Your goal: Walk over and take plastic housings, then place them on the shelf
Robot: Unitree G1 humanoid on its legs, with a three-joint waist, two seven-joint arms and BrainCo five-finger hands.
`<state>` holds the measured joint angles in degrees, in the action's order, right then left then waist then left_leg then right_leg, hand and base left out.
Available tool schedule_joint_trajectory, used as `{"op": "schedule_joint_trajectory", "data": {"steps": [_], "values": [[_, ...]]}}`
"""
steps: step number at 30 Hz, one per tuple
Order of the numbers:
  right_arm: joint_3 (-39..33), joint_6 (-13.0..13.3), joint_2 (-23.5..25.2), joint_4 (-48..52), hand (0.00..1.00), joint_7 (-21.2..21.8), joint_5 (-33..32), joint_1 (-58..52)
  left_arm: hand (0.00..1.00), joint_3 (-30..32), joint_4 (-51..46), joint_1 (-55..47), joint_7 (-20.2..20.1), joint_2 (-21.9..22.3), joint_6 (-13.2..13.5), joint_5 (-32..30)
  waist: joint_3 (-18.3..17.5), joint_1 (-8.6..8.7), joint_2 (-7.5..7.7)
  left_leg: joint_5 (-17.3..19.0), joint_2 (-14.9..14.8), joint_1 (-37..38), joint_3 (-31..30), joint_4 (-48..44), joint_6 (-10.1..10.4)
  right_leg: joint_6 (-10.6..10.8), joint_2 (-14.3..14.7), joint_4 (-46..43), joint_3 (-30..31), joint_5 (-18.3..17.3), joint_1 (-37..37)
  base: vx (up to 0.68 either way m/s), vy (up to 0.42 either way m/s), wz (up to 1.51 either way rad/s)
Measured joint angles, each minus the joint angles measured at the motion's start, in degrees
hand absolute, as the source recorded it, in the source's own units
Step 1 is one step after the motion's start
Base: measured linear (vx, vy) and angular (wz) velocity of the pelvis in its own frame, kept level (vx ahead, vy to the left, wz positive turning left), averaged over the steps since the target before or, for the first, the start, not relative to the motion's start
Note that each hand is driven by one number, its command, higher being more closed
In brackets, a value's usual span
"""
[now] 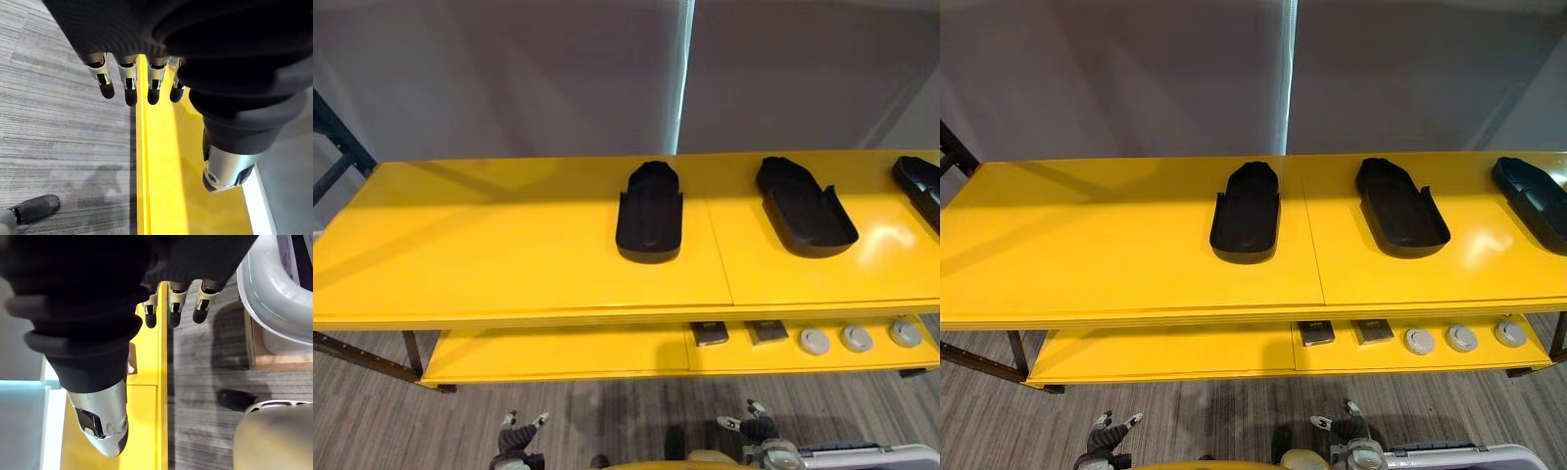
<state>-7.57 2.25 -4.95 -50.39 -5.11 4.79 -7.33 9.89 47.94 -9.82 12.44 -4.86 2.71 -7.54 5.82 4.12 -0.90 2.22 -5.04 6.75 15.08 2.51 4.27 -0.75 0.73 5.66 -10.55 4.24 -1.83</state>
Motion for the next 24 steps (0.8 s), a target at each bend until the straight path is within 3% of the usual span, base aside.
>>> {"op": "schedule_joint_trajectory", "data": {"steps": [5,8,11,15,17,19,20,21,22,23,24], "values": [[-1.01,-0.11,-0.85,-0.02,0.0,-0.61,-0.22,0.35,0.0,-1.62,0.03,0.52,-0.01,1.35,0.02,0.0,1.51,-0.11,-1.51,4.44,-0.84,-2.04,-0.27,-8.08,0.45,-0.27,0.11,-5.93,2.69,-3.01,2.04,0.05,0.019,-0.27],[-0.67,-0.17,-0.55,-0.18,0.0,-1.09,-0.2,2.21,0.0,-1.65,0.43,1.42,0.04,1.47,0.06,0.01,1.78,-0.76,-1.16,4.49,0.03,-3.41,-5.71,-9.34,0.4,-0.16,0.13,-6.74,6.27,-2.64,4.74,0.03,-0.003,-0.57],[-0.73,-0.18,-0.21,-0.32,0.0,-1.25,-0.11,2.92,0.0,-2.33,1.46,3.12,0.17,1.5,0.07,0.13,2.06,-0.11,-1.02,6.06,0.03,-3.21,-6.86,-8.89,-0.25,0.14,0.68,-7.86,8.36,-2.38,6.55,-0.01,0.041,-0.46],[-0.32,-0.1,1.01,0.44,0.0,-1.26,0.64,3.82,0.0,-2.71,1.59,5.27,0.37,1.38,0.11,0.08,3.0,-0.57,0.55,7.45,0.42,-3.25,-1.58,-8.59,-1.67,1.4,1.18,-9.81,14.25,-0.98,10.31,-0.06,0.09,-0.79],[1.21,-0.33,1.44,1.91,0.0,-1.37,1.34,4.87,0.0,-2.7,1.59,6.31,0.6,1.23,0.13,0.08,3.9,-0.99,1.67,7.86,1.34,-3.62,3.47,-8.77,-2.34,2.68,1.33,-8.89,19.22,1.45,12.31,-0.1,0.105,-1.19],[4.38,-0.31,2.38,4.91,0.0,-1.42,2.73,5.91,0.0,-2.71,0.71,7.57,1.62,0.7,0.28,0.06,4.94,-1.32,3.15,9.01,1.5,-5.82,10.44,-11.74,-4.33,3.78,0.15,-4.15,19.51,4.38,13.47,-0.15,0.095,-1.2],[4.57,-0.31,2.44,4.93,0.0,-1.42,2.79,6.02,0.0,-2.71,0.65,7.72,1.63,0.73,0.31,0.05,4.99,-1.38,3.04,9.15,1.29,-6.19,10.99,-12.07,-4.57,3.15,-0.09,-4.58,18.1,3.79,13.92,-0.16,0.047,-1.01],[5.99,-0.39,2.5,4.55,0.0,-1.37,3.32,7.07,0.0,-2.72,0.42,8.1,1.65,0.7,0.32,0.0,5.2,-1.66,2.65,9.21,0.17,-7.03,13.22,-12.99,-4.66,1.71,-1.34,-13.22,10.12,-0.41,17.76,-0.07,0.004,-0.54],[6.6,-0.42,2.61,4.47,0.0,-1.37,3.75,7.11,0.0,-2.72,0.42,8.3,1.62,0.76,0.3,-0.02,5.35,-1.67,2.5,9.22,-0.35,-7.03,13.81,-13.38,-4.68,0.86,-2.02,-19.01,7.08,-2.87,18.99,-0.06,0.004,-0.52],[7.38,-0.37,2.96,4.05,0.0,-1.36,4.42,6.37,0.0,-2.78,0.44,8.37,1.6,0.75,0.28,-0.02,5.38,-1.63,2.61,9.24,-0.95,-6.26,14.05,-13.94,-4.66,0.77,-3.76,-29.75,3.16,-7.96,19.11,0.04,-0.045,-0.17],[7.81,-0.36,3.27,3.63,0.0,-1.35,4.93,5.29,0.0,-3.0,0.4,8.24,1.59,0.62,0.28,0.0,5.02,-1.69,3.57,9.32,-0.78,-5.61,14.17,-15.34,-4.59,1.31,-5.66,-35.09,1.82,-11.93,17.82,0.03,-0.067,-0.14]]}}
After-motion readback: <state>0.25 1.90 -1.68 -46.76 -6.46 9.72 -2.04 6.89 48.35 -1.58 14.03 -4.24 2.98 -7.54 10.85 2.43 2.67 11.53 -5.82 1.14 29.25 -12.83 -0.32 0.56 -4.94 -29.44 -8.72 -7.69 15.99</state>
